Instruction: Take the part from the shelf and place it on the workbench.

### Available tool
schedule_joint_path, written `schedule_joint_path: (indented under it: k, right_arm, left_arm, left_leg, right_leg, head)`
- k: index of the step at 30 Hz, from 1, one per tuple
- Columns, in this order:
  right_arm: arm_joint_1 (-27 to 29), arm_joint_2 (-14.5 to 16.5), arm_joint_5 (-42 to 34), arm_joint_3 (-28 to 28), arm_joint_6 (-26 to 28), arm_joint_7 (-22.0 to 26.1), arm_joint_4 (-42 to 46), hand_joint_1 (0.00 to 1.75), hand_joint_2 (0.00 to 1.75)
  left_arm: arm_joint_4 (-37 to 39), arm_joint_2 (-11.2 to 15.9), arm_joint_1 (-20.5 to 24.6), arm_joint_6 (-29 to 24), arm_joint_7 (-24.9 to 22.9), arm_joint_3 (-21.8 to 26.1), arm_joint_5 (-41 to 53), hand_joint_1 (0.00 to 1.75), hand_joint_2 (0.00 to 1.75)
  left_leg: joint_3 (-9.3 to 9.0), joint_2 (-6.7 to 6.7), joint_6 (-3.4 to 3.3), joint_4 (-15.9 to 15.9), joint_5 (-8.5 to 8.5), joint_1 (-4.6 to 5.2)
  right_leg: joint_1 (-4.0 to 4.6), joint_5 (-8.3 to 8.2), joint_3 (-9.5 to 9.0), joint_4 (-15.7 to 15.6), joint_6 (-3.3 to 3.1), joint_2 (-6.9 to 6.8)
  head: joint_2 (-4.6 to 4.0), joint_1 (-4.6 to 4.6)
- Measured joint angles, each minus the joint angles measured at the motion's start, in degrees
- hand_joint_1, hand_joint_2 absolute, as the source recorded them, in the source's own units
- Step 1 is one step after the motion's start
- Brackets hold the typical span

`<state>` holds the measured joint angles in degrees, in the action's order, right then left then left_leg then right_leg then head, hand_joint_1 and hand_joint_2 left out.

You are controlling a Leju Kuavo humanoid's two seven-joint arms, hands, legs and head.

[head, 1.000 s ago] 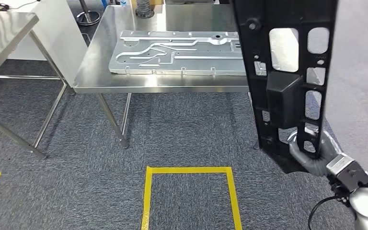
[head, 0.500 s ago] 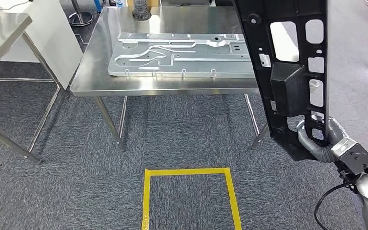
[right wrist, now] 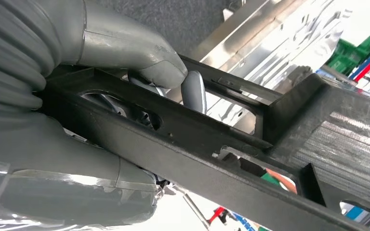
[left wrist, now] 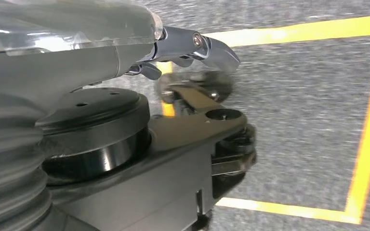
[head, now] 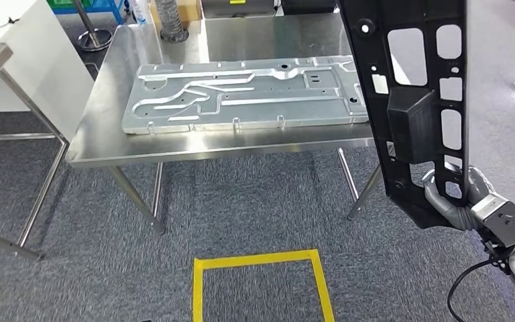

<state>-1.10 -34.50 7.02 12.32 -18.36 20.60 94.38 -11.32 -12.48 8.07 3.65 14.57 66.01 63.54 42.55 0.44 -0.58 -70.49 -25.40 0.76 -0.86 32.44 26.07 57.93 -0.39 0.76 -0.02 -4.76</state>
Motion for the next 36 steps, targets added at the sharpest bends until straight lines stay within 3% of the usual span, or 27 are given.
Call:
schedule_joint_path:
  k: [2,3,4,6,7,9,10,12,13,14,15,17,18,19,21,23,24,26,27,28,29,30,32,33,34,36]
  right_arm:
    - [0.5,0.3,0.1,0.2,0.0,0.0,0.3,1.68,1.75]
    - [0.6,0.5,0.2,0.2,0.1,0.0,0.3,1.68,1.75]
    - [0.7,0.7,0.3,0.2,0.2,0.1,0.3,1.68,1.75]
    - [0.7,1.0,0.6,0.2,0.3,0.0,0.3,1.68,1.75]
    - [0.7,1.0,0.7,0.3,0.3,0.1,0.3,1.68,1.75]
    - [0.4,1.0,0.6,0.4,0.3,0.2,0.1,1.68,1.75]
    - [0.3,1.0,0.5,0.5,0.2,0.3,0.0,1.68,1.75]
    - [0.1,1.0,0.4,0.6,0.2,0.5,-0.2,1.68,1.75]
    - [0.2,1.0,0.4,0.6,0.1,0.5,-0.3,1.68,1.75]
    - [0.1,1.0,0.4,0.6,0.1,0.5,-0.4,1.68,1.75]
    - [0.1,1.0,0.4,0.6,0.0,0.5,-0.6,1.68,1.75]
    - [0.0,1.1,0.3,0.6,-0.3,0.5,-0.9,1.68,1.75]
    - [-0.2,1.1,0.2,0.6,-0.5,0.5,-1.1,1.68,1.75]
    - [-0.2,1.1,0.1,0.6,-0.7,0.4,-1.3,1.68,1.75]
    - [-0.5,0.8,-0.3,0.8,-0.8,0.3,-1.3,1.68,1.75]
    - [-0.8,0.1,-0.7,1.1,-0.8,0.3,-1.1,1.68,1.75]
    - [-1.2,-0.2,-0.9,1.2,-1.0,0.2,-1.1,1.68,1.75]
    - [-3.3,-0.8,-1.3,0.9,-2.3,0.0,-2.0,1.68,1.75]
    - [-5.1,-1.2,-1.7,0.3,-3.3,-0.3,-3.0,1.68,1.75]
    - [-7.5,-1.7,-2.1,-0.6,-4.3,-0.6,-4.4,1.68,1.75]
    - [-10.2,-2.3,-2.5,-1.8,-5.0,-0.9,-6.2,1.68,1.75]
    - [-13.3,-2.9,-2.9,-3.1,-5.5,-1.3,-8.3,1.68,1.75]
    - [-19.4,-4.1,-4.0,-6.1,-6.4,-1.9,-12.8,1.68,1.75]
    - [-22.1,-4.6,-4.5,-7.6,-6.7,-2.1,-15.0,1.68,1.75]
    - [-24.5,-5.1,-5.0,-8.9,-6.8,-2.3,-17.0,1.68,1.75]
    - [-28.2,-6.2,-5.4,-11.3,-6.9,-2.6,-20.1,1.68,1.75]
  left_arm:
    - [0.0,0.1,0.0,0.0,-0.1,0.0,0.1,0.0,1.75]
    - [0.0,0.1,0.1,0.0,-0.2,-0.1,0.1,0.0,1.75]
    - [0.0,0.2,0.1,0.0,-0.3,-0.1,0.1,0.0,1.75]
    - [0.0,0.2,0.4,-0.1,-0.4,-0.1,0.1,0.0,1.75]
    - [0.0,0.2,0.4,-0.1,-0.3,-0.1,0.0,0.0,1.75]
    - [0.0,0.2,0.5,-0.2,-0.2,-0.1,0.0,0.0,1.75]
    - [0.0,0.2,0.5,-0.2,-0.2,-0.1,0.0,0.0,1.75]
    - [0.0,0.2,0.5,-0.1,-0.1,-0.1,0.0,0.0,1.75]
    - [0.0,0.1,0.4,-0.1,-0.1,-0.1,0.0,0.0,1.75]
    - [0.0,0.1,0.4,-0.1,-0.1,-0.1,0.0,0.0,1.75]
    - [0.0,0.1,0.4,-0.1,-0.1,-0.1,0.0,0.0,1.75]
    - [0.0,0.2,0.4,-0.1,-0.1,-0.1,0.0,0.0,1.75]
    - [0.0,0.3,0.5,-0.1,-0.1,-0.1,0.0,0.0,1.75]
    - [0.0,0.4,0.5,-0.1,0.0,-0.1,0.0,0.0,1.75]
    - [0.0,0.4,0.5,-0.1,0.3,-0.1,0.0,0.0,1.75]
    - [0.0,0.4,0.6,-0.1,0.6,-0.1,0.0,0.0,1.75]
    - [0.0,0.3,0.6,-0.1,0.6,-0.1,0.0,0.0,1.75]
    - [0.0,0.3,0.6,-0.2,0.8,-0.1,-0.3,0.0,1.75]
    - [0.0,0.3,0.6,-0.2,0.8,-0.1,-0.5,0.0,1.75]
    - [0.0,0.3,0.5,-0.3,1.0,-0.1,-0.6,0.0,1.75]
    - [0.0,0.3,0.5,-0.3,1.1,-0.1,-0.8,0.0,1.75]
    - [0.0,0.3,0.6,-0.3,1.3,-0.1,-0.9,0.0,1.75]
    - [0.0,0.4,0.7,-0.3,1.4,-0.1,-1.0,0.0,1.75]
    - [0.0,0.4,0.7,-0.3,1.5,-0.1,-1.0,0.0,1.75]
    - [0.0,0.5,0.8,-0.2,1.5,-0.1,-1.0,0.0,1.75]
    - [0.0,0.5,1.0,-0.1,1.5,-0.1,-1.0,0.0,1.75]
  left_leg:
    - [-1.46,-0.44,-0.92,7.0,5.65,0.63]
    - [-2.4,-0.61,-1.36,9.3,6.49,0.96]
    - [-3.27,-0.75,-1.76,10.4,5.98,1.22]
    - [-5.55,-0.63,-2.44,13.3,5.07,1.31]
    - [-6.87,-0.59,-2.67,14.8,4.89,1.18]
    - [-9.46,-0.57,-2.86,17.3,4.6,0.77]
    - [-10.49,-0.6,-2.81,17.9,4.25,0.66]
    - [-12.3,-0.7,-2.31,18.5,3.08,0.38]
    - [-13.26,-0.73,-1.96,18.5,2.36,0.2]
    - [-14.27,-0.76,-1.57,18.5,1.58,0.0]
    - [-15.3,-0.77,-1.2,18.3,0.79,-0.25]
    - [-16.86,-0.76,-0.29,17.4,-1.1,-0.6]
    - [-17.17,-0.72,0.19,16.8,-2.16,-0.64]
    - [-17.4,-0.63,0.73,16.1,-3.16,-0.61]
    - [-17.5,-0.33,1.64,15.0,-4.27,-0.83]
    - [-16.92,-0.13,2.14,13.0,-5.54,-1.28]
    - [-15.8,-0.08,2.21,10.8,-6.99,-1.41]
    - [-11.67,-0.1,2.0,3.3,-10.75,-1.36]
    - [-9.36,-0.12,1.75,-0.4,-12.06,-1.21]
    - [-7.63,-0.14,1.31,-2.6,-12.33,-0.94]
    - [-6.89,-0.17,0.73,-2.5,-11.4,-0.55]
    - [-7.16,-0.18,-0.03,-0.2,-9.45,0.03]
    - [-9.6,-0.01,-2.0,7.7,-4.59,1.49]
    - [-10.68,0.04,-2.81,10.9,-2.96,2.1]
    - [-11.3,0.07,-3.43,12.9,-1.96,2.52]
    - [-11.59,-0.12,-3.91,14.3,-1.26,2.74]
  right_leg:
    - [-0.15,1.73,-2.39,-0.8,0.31,0.41]
    - [-0.28,2.18,-3.27,-1.5,0.65,0.62]
    - [-0.44,2.17,-4.04,-2.3,1.04,0.77]
    - [-0.73,0.45,-4.3,-2.0,1.78,0.83]
    - [-0.81,-0.94,-3.51,-0.2,1.99,0.65]
    - [-0.9,-2.43,0.43,6.1,2.36,0.3]
    - [-0.97,-1.63,2.88,9.2,2.56,0.15]
    - [-1.27,2.34,7.41,12.4,3.2,0.05]
    - [-1.55,3.85,8.9,12.2,3.61,-0.03]
    - [-1.92,3.89,9.69,10.7,4.1,-0.17]
    - [-2.37,2.11,9.8,8.0,4.64,-0.36]
    - [-3.23,-4.74,9.16,1.7,5.5,-1.39]
    - [-3.25,-7.3,8.97,0.0,5.23,-2.13]
    - [-3.15,-8.78,9.03,-0.5,4.64,-2.63]
    - [-2.7,-8.78,9.41,0.5,2.89,-2.77]
    - [-2.38,-8.67,9.6,0.9,1.76,-2.27]
    - [-2.08,-8.61,9.64,1.0,1.35,-2.04]
    - [-1.42,-8.51,9.78,1.0,0.77,-1.55]
    - [-1.07,-8.46,9.85,1.0,0.56,-1.27]
    - [-0.72,-8.42,9.9,1.0,0.37,-1.0]
    - [-0.4,-8.4,9.92,1.0,0.21,-0.75]
    - [-0.15,-8.41,9.92,1.0,0.09,-0.54]
    - [0.07,-8.51,9.86,1.0,0.0,-0.33]
    - [0.04,-8.6,9.8,0.8,0.08,-0.33]
    - [-0.07,-8.69,9.75,0.6,0.26,-0.37]
    - [-0.34,-8.92,9.58,0.0,0.83,-0.56]
  head:
    - [0.0,0.01]
    - [0.0,0.01]
    - [0.0,0.01]
    - [0.0,0.0]
    - [0.0,0.0]
    - [0.0,0.01]
    - [0.0,0.01]
    - [0.0,0.01]
    - [0.0,0.0]
    - [0.0,0.0]
    - [0.0,0.01]
    - [0.0,0.02]
    - [0.0,0.01]
    - [0.0,0.01]
    - [0.0,-0.04]
    - [0.0,-0.08]
    - [0.0,-0.08]
    - [0.0,-0.08]
    - [0.0,-0.08]
    - [0.0,-0.07]
    - [0.0,-0.07]
    - [0.0,-0.08]
    - [0.0,-0.08]
    - [0.0,-0.08]
    - [0.0,-0.07]
    - [0.0,-0.07]
